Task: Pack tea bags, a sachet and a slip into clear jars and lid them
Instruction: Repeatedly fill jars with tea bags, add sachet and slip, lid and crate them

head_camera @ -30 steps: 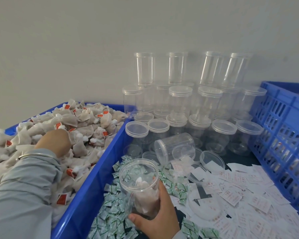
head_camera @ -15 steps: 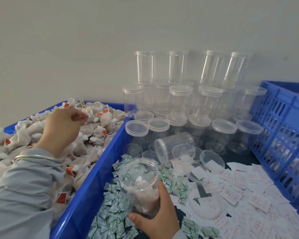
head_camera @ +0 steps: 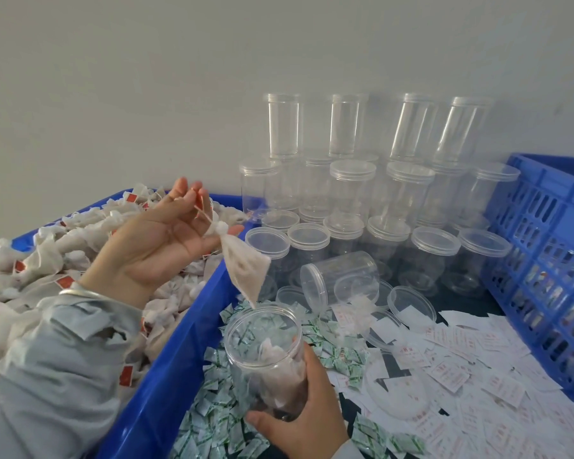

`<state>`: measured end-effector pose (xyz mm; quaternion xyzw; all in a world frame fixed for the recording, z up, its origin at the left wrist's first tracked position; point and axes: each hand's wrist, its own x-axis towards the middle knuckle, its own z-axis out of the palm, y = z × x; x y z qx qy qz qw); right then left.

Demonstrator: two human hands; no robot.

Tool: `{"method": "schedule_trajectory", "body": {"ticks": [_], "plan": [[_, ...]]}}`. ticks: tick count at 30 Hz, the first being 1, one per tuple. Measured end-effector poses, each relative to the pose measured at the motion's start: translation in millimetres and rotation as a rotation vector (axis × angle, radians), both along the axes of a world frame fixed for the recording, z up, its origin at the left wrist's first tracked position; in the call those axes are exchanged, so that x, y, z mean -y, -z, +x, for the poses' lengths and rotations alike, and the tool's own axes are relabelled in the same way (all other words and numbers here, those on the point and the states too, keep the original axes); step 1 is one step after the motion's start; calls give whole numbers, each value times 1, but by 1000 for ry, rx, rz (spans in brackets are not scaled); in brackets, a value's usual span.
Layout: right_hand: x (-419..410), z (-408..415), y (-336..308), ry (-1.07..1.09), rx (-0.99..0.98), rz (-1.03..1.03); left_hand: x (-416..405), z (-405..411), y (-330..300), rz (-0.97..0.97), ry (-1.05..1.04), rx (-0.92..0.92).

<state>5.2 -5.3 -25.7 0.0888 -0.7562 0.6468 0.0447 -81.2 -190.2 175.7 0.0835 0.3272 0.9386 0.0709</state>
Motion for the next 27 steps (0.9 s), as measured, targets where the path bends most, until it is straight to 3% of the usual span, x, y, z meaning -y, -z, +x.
{"method": "schedule_trajectory", "body": {"ticks": [3, 16, 23, 27], "plan": [[0, -1, 3, 9, -1, 51, -11, 7, 2, 56, 124, -67], [0, -1, 4, 19, -21, 41, -34, 19, 14, -115, 326, -76], [0, -1, 1, -24, -36, -40, -17, 7, 12, -88, 224, -48], [0, 0, 4, -27, -20, -18, 2, -7, 9, -220, 17, 5]]}}
